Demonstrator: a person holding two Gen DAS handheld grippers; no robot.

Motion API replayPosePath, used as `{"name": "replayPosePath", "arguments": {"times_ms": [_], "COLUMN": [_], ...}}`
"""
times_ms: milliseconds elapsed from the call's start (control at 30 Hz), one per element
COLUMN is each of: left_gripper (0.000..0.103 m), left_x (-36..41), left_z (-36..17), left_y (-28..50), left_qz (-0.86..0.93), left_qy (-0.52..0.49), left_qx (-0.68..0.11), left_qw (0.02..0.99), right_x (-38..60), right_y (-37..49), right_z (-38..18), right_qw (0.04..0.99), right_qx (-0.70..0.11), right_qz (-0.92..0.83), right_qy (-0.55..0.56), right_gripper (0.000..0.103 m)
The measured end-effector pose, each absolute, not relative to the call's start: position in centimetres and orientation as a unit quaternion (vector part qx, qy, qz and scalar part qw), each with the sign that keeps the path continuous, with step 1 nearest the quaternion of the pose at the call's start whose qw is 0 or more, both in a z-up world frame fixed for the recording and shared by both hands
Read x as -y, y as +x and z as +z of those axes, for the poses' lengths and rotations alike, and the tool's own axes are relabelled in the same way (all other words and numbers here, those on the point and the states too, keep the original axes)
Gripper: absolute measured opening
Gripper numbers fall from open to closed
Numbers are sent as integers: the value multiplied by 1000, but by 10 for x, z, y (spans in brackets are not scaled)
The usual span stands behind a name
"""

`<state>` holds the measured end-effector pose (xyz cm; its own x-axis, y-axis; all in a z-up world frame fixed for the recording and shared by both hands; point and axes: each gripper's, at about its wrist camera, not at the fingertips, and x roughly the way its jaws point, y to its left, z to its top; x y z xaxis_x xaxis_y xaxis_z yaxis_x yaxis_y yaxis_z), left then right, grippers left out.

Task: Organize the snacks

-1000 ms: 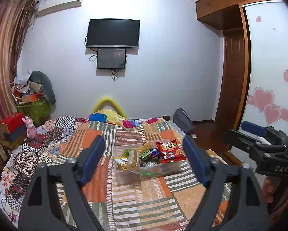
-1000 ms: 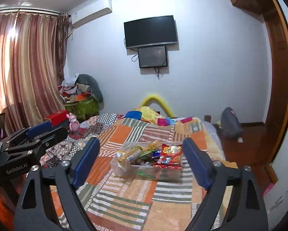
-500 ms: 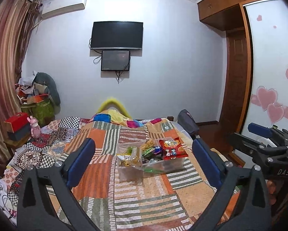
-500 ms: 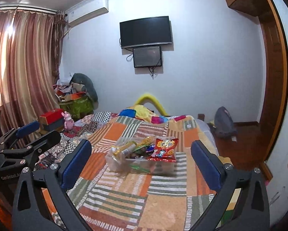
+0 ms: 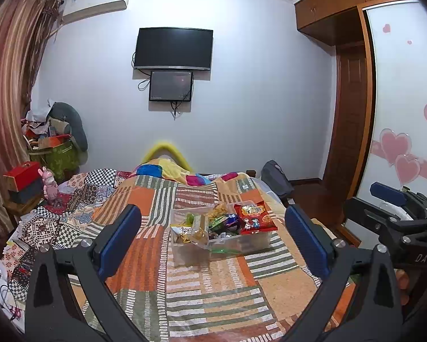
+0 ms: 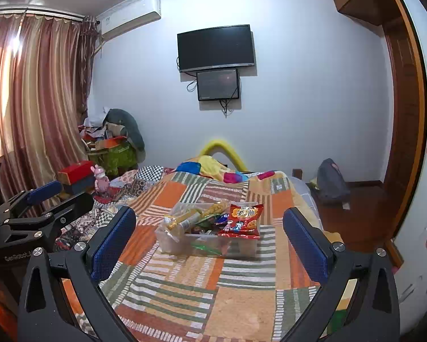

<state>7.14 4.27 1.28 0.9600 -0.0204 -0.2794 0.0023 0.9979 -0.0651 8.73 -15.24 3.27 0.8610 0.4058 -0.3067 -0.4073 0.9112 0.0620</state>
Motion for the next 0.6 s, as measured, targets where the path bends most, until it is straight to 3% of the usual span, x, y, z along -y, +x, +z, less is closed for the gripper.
{"name": "replayPosePath", "arguments": {"times_ms": [600], "left_gripper": [102], "left_x": [-39], "left_z": [12], "left_y": [72], "left_qz": [-16], "left_qy": [-28], "left_qx": [-143], "left_qw": [989], "right_x": [155], "right_y": [86], "right_z": [35], "right_qw": [966], "right_qx": [-154], "right_qz": [209], "right_qy": [-6], "right_gripper": [103]}}
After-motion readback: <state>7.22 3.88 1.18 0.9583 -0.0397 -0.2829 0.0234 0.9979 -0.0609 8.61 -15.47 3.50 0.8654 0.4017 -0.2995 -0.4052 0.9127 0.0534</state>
